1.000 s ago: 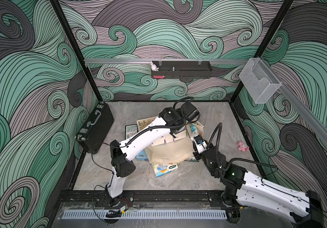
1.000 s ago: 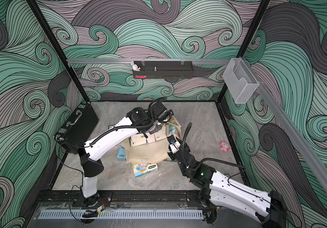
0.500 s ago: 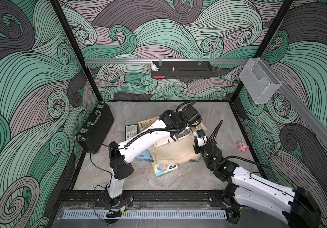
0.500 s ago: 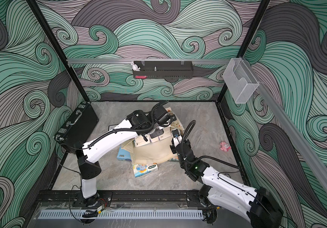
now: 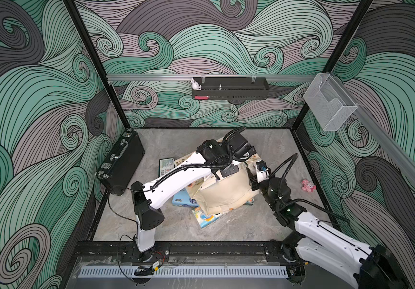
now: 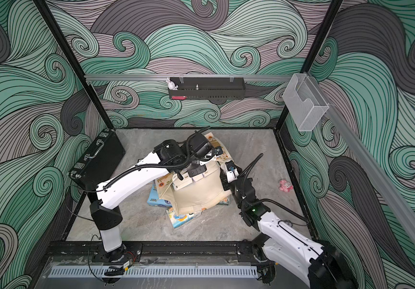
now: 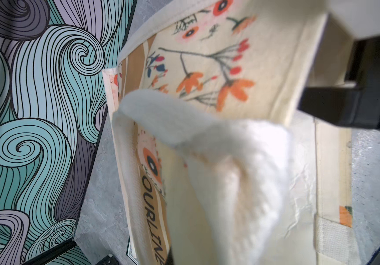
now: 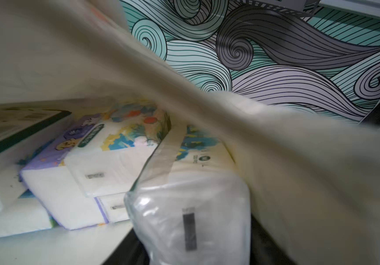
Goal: Put tissues into the canvas bag
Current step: Place the pack of facial tissues in the canvas bag.
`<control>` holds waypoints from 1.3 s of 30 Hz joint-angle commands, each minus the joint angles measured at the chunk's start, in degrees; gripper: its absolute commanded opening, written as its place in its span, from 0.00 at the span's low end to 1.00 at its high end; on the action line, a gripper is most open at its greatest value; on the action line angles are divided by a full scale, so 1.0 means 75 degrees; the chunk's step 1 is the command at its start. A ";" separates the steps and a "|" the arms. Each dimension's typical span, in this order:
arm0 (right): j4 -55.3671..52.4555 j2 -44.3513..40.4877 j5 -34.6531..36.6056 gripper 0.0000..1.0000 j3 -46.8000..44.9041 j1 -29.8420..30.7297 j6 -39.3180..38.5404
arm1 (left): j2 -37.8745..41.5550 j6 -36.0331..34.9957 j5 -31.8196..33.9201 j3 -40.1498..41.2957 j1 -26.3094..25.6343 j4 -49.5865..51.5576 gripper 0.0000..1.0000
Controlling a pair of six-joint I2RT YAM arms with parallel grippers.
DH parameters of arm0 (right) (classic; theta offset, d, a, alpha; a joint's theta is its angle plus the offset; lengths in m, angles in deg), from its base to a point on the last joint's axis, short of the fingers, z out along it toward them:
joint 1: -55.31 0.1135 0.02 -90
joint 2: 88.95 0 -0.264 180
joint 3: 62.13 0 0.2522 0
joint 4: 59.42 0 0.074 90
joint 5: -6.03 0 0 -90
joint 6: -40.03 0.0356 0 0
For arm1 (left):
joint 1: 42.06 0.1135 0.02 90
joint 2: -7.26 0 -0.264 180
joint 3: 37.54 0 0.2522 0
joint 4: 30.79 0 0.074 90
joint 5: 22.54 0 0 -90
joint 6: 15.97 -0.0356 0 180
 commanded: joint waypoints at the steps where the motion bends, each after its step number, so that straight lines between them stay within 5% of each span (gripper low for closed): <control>1: -0.0873 -0.0070 0.0384 0.87 0.0337 -0.0208 0.0119 | 0.0489 -0.0081 0.0085 -0.0219 -0.0090 0.0413 0.00; 7: -0.2167 -0.1425 -0.0766 0.87 0.0233 -0.0211 0.1176 | 0.0076 0.0189 0.1369 -0.0447 -0.0079 0.0544 0.00; 15: -0.4609 -0.3587 -0.2745 0.78 0.0559 -0.0197 0.2848 | -0.0412 0.0343 0.1668 -0.0811 0.0151 0.0646 0.00; 17: -0.4568 -0.3987 -0.3457 0.64 0.0436 -0.0197 0.3425 | -0.0510 0.0339 0.1719 -0.0845 0.0148 0.0600 0.00; 19: -0.4287 -0.4069 -0.4243 0.16 0.0278 -0.0195 0.3677 | -0.0597 0.0359 0.1731 -0.0934 0.0156 0.0597 0.00; 20: -0.4223 -0.4004 -0.4441 0.00 0.0269 -0.0158 0.3695 | -0.0640 0.0371 0.1705 -0.0996 0.0157 0.0615 0.00; 21: -0.4249 -0.3893 -0.4425 0.00 0.0291 -0.0088 0.3680 | -0.0672 0.0375 0.1686 -0.1031 0.0147 0.0635 0.00; 26: -0.4549 -0.3437 -0.2167 0.00 0.0578 0.1356 0.2173 | -0.0727 0.0420 0.1639 -0.1202 0.0155 0.0755 0.00; 31: -0.4211 -0.2510 0.2719 0.00 0.0845 0.3083 0.0200 | -0.0659 0.0419 0.1600 -0.1209 0.0145 0.0772 0.00; 39: -0.3321 -0.1540 0.2584 0.00 0.0847 0.2946 -0.0653 | -0.0645 0.0368 0.1563 -0.1224 0.0143 0.0780 0.00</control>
